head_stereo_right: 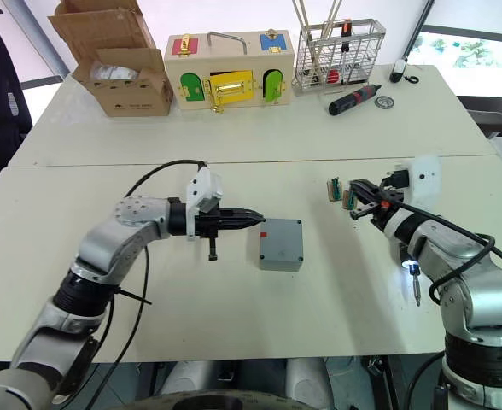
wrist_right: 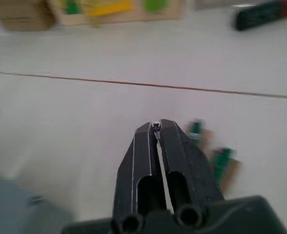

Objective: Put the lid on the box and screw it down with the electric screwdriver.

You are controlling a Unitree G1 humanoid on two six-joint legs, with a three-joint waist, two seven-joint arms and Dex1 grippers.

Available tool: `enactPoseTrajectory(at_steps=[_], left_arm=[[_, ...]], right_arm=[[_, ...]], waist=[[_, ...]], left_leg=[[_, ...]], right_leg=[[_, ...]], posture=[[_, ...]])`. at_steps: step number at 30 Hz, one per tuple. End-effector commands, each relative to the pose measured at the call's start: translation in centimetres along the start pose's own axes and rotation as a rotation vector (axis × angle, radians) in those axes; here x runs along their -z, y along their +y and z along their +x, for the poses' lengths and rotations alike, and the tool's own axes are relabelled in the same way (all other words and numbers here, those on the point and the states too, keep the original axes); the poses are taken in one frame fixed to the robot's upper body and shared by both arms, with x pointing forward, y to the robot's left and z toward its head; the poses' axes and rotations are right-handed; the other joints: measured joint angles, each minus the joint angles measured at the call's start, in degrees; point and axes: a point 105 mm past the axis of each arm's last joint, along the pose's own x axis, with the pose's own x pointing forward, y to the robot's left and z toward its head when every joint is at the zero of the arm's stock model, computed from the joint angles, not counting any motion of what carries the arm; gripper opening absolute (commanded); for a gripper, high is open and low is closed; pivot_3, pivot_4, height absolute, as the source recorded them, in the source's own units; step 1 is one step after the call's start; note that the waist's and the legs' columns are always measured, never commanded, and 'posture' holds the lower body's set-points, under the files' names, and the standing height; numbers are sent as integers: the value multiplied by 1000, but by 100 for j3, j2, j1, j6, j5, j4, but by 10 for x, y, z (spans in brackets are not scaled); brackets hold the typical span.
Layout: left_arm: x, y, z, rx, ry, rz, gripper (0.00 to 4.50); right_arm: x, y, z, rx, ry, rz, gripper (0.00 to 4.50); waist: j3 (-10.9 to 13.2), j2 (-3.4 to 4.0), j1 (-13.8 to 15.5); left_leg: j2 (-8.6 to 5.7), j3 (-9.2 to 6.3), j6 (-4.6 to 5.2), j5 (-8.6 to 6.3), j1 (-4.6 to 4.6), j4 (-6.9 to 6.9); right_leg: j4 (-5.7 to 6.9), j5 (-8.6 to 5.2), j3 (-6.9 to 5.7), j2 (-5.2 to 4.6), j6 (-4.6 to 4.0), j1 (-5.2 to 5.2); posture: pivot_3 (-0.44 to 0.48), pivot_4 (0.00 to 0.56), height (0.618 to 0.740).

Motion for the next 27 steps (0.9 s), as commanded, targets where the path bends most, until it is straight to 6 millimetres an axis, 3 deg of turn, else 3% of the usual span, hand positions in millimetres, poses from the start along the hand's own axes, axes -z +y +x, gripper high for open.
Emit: enactPoseTrajectory(at_steps=[1, 9, 27], left_arm=[[-4, -6, -14, 34, 22, 39, 0], [-1, -7, -26, 33, 59, 41, 0], [1, -8, -22, 19, 46, 33, 0]], right_arm=[[-5, 30, -1, -136, 7, -19, 102], [8, 48, 5, -195, 48, 5, 102], [17, 49, 4, -203, 89, 17, 102]], waist=[[0, 0, 4], [0, 0, 10], [0, 0, 10]], left_leg=[[0, 0, 0, 0, 0, 1], [-6, -1, 3, -2, -1, 4], [-5, 0, 3, -2, -1, 3]], right_leg=[[-1, 0, 0, 0, 0, 2], [-5, 0, 2, -5, 0, 5], [-5, 0, 1, -4, 0, 4]], posture=[[0, 150, 737], [0, 150, 737], [0, 150, 737]])
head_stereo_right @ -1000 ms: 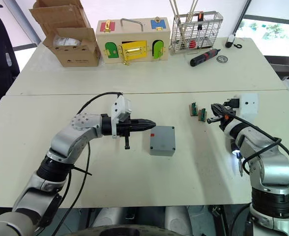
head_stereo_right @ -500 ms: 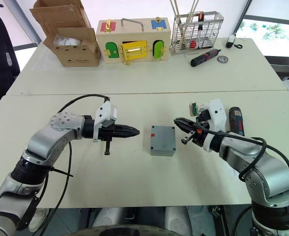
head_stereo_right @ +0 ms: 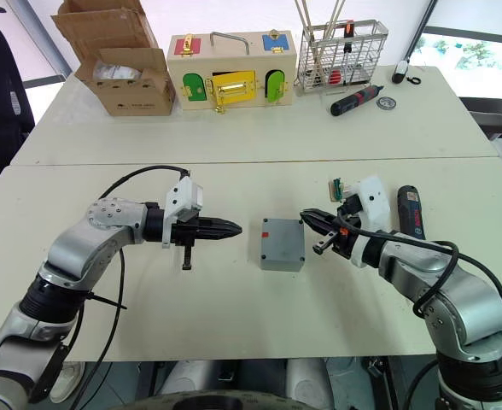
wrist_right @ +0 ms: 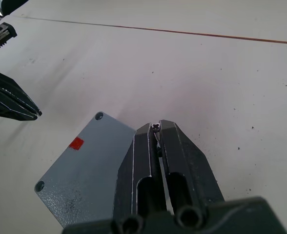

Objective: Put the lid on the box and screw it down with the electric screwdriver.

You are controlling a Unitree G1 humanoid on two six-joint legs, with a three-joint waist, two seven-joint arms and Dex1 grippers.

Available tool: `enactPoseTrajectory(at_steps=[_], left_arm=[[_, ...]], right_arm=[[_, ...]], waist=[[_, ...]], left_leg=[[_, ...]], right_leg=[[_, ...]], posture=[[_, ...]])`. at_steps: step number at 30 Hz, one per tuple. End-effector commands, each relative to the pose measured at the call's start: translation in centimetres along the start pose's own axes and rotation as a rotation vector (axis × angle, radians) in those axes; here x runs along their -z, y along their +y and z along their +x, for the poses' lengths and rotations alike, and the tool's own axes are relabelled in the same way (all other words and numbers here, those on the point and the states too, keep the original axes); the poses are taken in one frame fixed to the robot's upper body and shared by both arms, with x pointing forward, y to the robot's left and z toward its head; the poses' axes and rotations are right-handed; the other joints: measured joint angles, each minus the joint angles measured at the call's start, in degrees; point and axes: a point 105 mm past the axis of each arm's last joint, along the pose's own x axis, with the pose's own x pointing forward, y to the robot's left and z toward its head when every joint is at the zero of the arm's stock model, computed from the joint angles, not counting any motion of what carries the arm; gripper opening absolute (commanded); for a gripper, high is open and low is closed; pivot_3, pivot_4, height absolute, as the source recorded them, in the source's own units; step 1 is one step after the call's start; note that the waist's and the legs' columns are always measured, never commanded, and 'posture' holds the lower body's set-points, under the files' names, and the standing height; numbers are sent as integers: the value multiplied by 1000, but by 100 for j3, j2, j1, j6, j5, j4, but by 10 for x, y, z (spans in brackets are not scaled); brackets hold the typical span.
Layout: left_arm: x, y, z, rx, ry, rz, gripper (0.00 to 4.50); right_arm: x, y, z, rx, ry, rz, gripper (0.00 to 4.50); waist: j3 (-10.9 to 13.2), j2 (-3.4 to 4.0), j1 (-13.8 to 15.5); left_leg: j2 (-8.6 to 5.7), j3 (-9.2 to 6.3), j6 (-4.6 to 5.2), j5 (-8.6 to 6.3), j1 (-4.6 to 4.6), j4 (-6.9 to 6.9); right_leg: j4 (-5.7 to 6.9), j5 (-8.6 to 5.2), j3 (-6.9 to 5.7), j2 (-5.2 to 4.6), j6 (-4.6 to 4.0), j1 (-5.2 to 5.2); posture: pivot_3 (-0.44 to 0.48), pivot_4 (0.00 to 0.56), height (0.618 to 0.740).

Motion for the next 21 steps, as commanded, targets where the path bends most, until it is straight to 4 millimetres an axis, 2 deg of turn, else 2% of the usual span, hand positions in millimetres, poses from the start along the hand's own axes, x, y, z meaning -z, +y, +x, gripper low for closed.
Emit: enactPoseTrajectory(at_steps=[1, 20, 21], left_arm=[[-10, -2, -1, 0, -33, 39, 0], [-11, -3, 1, -5, -36, 43, 0], [-11, -2, 1, -5, -36, 43, 0]], right_arm=[[-4, 3, -2, -9, -13, -17, 102], [8, 1, 4, 1, 20, -8, 102], [8, 1, 3, 3, 21, -12, 337]], waist=[[0, 0, 0], [0, 0, 0], [0, 0, 0]], left_leg=[[0, 0, 0, 0, 0, 0], [0, 0, 0, 0, 0, 0], [0, 0, 0, 0, 0, 0]], right_leg=[[0, 0, 0, 0, 0, 0], [0, 0, 0, 0, 0, 0], [0, 0, 0, 0, 0, 0]], posture=[[0, 150, 737], [0, 150, 737], [0, 150, 737]])
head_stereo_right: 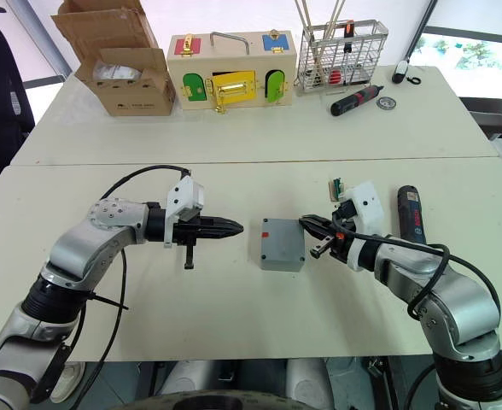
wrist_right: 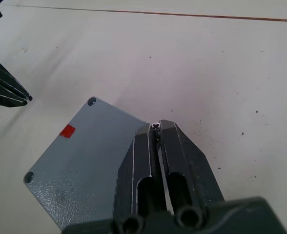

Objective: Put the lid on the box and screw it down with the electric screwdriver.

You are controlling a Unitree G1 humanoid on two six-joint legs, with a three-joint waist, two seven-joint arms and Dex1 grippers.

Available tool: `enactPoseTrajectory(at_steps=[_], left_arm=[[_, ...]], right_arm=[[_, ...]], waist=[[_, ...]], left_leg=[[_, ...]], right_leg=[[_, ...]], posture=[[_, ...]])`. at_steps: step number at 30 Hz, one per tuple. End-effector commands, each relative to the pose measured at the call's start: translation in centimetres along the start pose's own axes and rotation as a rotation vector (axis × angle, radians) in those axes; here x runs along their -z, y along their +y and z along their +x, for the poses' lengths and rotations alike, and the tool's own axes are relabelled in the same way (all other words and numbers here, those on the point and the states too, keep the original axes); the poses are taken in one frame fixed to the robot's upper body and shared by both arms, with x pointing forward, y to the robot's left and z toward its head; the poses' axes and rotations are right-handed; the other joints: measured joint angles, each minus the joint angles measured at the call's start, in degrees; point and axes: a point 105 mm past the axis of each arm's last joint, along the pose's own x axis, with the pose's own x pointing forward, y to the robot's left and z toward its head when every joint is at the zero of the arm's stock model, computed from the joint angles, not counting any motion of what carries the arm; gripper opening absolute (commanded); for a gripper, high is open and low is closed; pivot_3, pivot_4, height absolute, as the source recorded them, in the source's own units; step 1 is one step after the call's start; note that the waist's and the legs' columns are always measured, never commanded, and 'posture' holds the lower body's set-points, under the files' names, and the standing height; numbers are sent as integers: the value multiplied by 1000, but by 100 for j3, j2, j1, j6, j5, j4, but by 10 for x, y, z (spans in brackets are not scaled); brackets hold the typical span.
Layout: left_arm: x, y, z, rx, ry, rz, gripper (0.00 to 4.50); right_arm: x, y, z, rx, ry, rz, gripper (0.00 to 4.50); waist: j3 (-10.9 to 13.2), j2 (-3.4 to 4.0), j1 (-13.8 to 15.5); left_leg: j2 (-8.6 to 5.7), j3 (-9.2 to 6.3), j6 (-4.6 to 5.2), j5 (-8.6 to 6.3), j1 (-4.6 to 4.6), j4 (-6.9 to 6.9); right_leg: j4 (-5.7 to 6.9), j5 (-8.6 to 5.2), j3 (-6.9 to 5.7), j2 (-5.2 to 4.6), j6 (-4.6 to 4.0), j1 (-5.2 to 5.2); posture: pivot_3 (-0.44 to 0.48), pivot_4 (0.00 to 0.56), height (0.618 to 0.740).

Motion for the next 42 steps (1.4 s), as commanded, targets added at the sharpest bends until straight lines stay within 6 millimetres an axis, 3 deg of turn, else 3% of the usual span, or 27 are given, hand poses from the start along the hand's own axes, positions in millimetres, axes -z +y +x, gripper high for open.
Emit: enactPoseTrajectory(at_steps=[1, 2, 7, 11, 13, 16, 20, 24, 30, 42], left_arm=[[-10, -3, -1, 6, -30, 42, 0], [-11, -2, -1, 4, -35, 39, 0], [-18, 0, 0, 10, -69, 24, 0], [-31, 2, 3, 40, -117, 25, 0], [-38, 2, 4, 62, -145, 24, 0], [-51, -4, 8, 145, -173, 58, 0], [-51, -16, 16, 218, -157, 130, 0], [-52, -23, 23, 223, -175, 149, 0], [-48, -34, 30, 205, -204, 110, 0], [-40, -38, 27, 135, -205, 70, 0]], right_arm=[[-5, -1, -3, 6, -19, -29, 628], [-6, -1, -3, 7, -20, -34, 879], [-14, -5, -11, 4, -18, -65, 3354], [-45, -25, -32, 61, -56, -102, 4418], [-61, -40, -47, 87, -72, -68, 4466], [-68, -76, -87, 168, 121, 15, 4466], [-48, -113, -127, 305, 398, 202, 4466], [-24, -122, -142, 315, 537, 330, 4466], [-1, -132, -136, 323, 627, 474, 4466], [23, -144, -109, 295, 742, 505, 4466]], waist=[[0, 0, -1], [0, 0, -2], [0, 0, 4], [2, -1, 2], [2, -1, 2], [6, 6, 29], [5, 4, -7], [5, 5, -44], [4, 19, -41], [5, 22, -2]], left_leg=[[0, 0, 0, 0, 0, 0], [0, 0, 0, 0, 0, 0], [0, 0, 0, 0, 0, 0], [0, 2, 0, 0, -1, 2], [1, 1, 1, 0, 0, 4], [-1, -2, 3, -1, -2, 3], [-2, 7, 21, -13, -3, -1], [4, 18, 22, -14, -3, -3], [4, 24, 22, -14, -3, 4], [0, 23, 18, -13, -10, 4]], right_leg=[[0, 0, 0, 0, 0, 0], [0, 0, 0, 0, 0, 0], [0, 0, 0, 0, 0, 1], [-1, 0, 1, -1, 0, 1], [-1, 0, -1, 0, 0, 3], [-3, 0, -3, -2, 0, 5], [-14, -1, -3, -8, -2, 6], [-19, -1, 1, -8, -2, 3], [-14, -1, 10, -9, -1, -2], [-18, -1, 9, -11, -1, -8]], posture=[[0, 150, 737], [0, 150, 737], [0, 150, 737], [0, 150, 737], [0, 150, 737], [0, 150, 737], [0, 150, 737], [0, 150, 737], [0, 150, 737], [0, 150, 737]])
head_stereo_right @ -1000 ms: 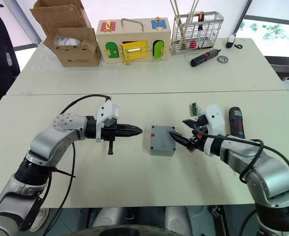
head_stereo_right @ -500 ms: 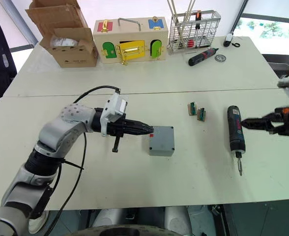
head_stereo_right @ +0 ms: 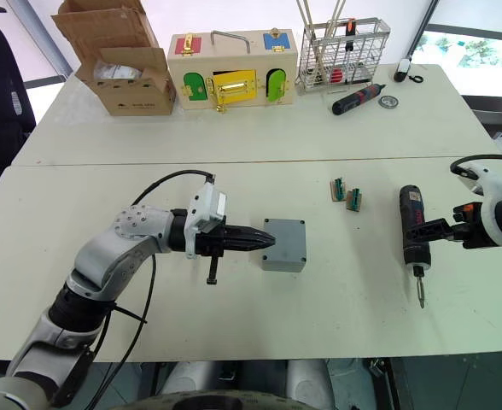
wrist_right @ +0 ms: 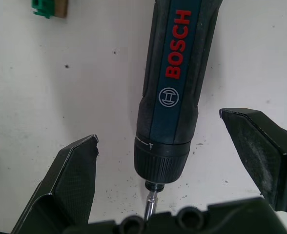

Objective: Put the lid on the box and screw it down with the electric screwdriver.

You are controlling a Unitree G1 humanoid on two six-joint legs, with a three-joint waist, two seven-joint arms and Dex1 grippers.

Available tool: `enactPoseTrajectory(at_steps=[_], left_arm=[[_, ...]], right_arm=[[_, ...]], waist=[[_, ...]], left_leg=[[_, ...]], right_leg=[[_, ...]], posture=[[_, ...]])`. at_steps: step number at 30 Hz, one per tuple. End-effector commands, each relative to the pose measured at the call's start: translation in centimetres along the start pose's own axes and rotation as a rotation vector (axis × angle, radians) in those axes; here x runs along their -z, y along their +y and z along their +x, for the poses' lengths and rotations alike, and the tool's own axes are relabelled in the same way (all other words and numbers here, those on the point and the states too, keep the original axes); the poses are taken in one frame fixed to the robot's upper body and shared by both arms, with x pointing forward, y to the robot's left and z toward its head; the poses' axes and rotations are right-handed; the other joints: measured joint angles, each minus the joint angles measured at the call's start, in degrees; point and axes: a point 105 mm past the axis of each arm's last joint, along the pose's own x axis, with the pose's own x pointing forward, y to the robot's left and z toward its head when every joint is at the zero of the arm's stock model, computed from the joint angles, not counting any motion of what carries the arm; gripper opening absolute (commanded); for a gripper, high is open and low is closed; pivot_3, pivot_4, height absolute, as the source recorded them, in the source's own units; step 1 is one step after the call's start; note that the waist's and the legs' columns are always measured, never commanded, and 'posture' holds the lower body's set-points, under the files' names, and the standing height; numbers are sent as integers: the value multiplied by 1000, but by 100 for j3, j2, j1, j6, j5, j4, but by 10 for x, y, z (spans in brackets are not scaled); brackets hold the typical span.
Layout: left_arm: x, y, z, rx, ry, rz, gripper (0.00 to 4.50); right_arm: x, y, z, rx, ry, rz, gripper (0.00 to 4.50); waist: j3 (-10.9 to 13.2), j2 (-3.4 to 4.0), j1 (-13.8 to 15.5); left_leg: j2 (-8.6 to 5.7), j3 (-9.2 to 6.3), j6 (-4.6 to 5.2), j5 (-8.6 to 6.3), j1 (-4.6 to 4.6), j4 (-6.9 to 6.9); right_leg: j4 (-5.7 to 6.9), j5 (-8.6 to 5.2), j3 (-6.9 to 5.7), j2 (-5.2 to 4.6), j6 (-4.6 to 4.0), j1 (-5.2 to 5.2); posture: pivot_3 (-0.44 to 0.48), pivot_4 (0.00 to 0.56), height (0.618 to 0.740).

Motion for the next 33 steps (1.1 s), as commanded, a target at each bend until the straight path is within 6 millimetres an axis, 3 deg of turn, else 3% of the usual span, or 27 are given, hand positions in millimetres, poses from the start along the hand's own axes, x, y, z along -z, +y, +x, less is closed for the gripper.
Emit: enactPoseTrajectory(at_steps=[1, 9, 11, 16, 22, 29, 31, 33], left_arm=[[-10, -2, -2, -9, -20, 37, 0], [-7, 1, -3, -28, -2, 39, 0], [-6, 1, -3, -30, 8, 42, 0], [-5, 1, -6, -39, 14, 40, 0], [-4, 1, -4, -43, 11, 36, 0], [-3, 4, -2, -44, 13, 43, 0], [-3, 5, 0, -40, 13, 48, 0], [-3, 5, 2, -36, 10, 51, 0]], right_arm=[[-2, -4, 8, 17, 20, -15, 4466], [-7, -16, 39, 82, 75, -89, 4466], [-8, -19, 43, 98, 96, -115, 3950], [16, -24, 44, 79, 230, -217, 2706], [26, -26, 42, 53, 278, -248, 1950], [29, -32, 40, 64, 283, -420, 1933], [30, -31, 40, 57, 282, -425, 2939], [31, -31, 39, 60, 278, -409, 3390]], waist=[[0, 0, -4], [-5, -11, -17], [-11, -26, -35], [-14, -34, 11], [-14, -35, 83], [-19, -44, 168], [-21, -46, 169], [-22, -51, 162]], left_leg=[[0, 0, 0, 0, 0, 0], [0, 0, -3, 2, 4, 2], [0, 1, -3, 2, 9, 7], [-1, -5, -3, 2, 12, 10], [-7, -19, -4, 0, 10, 8], [-8, -24, -5, 0, 11, 10], [-10, -24, -5, 1, 11, 11], [-10, -24, -5, 1, 12, 11]], right_leg=[[1, 0, 0, 0, 0, 0], [5, 0, -2, 3, 0, 2], [2, 0, -2, 3, 0, 11], [1, 1, -5, 3, 0, 18], [1, 1, -12, 0, 0, 20], [-2, 0, -16, 0, -1, 28], [-3, 0, -16, 0, -1, 30], [-4, 0, -16, 0, -1, 31]], posture=[[0, 150, 737], [0, 150, 737], [0, 150, 737], [0, 150, 737], [0, 150, 737], [0, 150, 737], [0, 150, 737], [0, 150, 737]])
